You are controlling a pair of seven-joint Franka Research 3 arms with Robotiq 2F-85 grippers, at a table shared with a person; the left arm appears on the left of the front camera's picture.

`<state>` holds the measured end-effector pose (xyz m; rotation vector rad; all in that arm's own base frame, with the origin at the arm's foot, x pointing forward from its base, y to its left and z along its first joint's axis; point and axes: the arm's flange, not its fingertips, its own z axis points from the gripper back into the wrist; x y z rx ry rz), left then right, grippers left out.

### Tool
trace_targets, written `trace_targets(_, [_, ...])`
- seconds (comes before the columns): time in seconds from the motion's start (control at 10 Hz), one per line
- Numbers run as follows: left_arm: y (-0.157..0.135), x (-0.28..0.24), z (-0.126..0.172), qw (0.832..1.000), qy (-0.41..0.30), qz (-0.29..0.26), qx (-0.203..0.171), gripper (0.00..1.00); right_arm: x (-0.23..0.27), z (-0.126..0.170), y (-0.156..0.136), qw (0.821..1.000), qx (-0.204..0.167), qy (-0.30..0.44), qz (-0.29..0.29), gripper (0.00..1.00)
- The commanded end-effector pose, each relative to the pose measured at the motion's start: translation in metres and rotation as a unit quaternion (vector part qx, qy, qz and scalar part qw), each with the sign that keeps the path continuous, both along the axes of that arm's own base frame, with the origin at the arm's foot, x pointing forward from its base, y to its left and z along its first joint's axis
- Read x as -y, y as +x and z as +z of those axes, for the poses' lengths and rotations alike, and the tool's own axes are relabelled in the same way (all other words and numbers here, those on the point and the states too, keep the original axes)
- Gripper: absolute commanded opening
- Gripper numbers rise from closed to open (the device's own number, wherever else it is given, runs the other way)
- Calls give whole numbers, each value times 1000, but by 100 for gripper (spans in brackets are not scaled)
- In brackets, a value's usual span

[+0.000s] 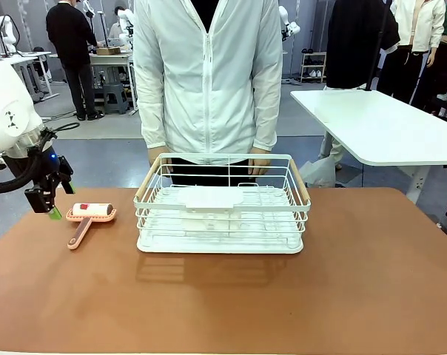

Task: Clean the table.
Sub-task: Place the Lint Roller down when the Dish drying rack is positioned in the middle of the table.

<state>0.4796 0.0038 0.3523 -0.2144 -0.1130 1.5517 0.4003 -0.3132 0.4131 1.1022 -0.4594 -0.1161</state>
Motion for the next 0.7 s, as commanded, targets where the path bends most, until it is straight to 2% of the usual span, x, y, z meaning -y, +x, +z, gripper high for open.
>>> trace_targets(0.0, [6, 3, 11, 1000, 5, 9, -19, 100, -1, 4, -1, 1000, -3, -3, -1, 100])
trace_targets(0.1, [0, 0, 0, 1000, 0, 0, 0, 100, -1, 4, -1, 1000, -3, -3, -1, 100])
trace_targets(0.6, [0, 0, 0, 1000, 0, 0, 0, 100, -1, 4, -1, 1000, -3, -3, -1, 100])
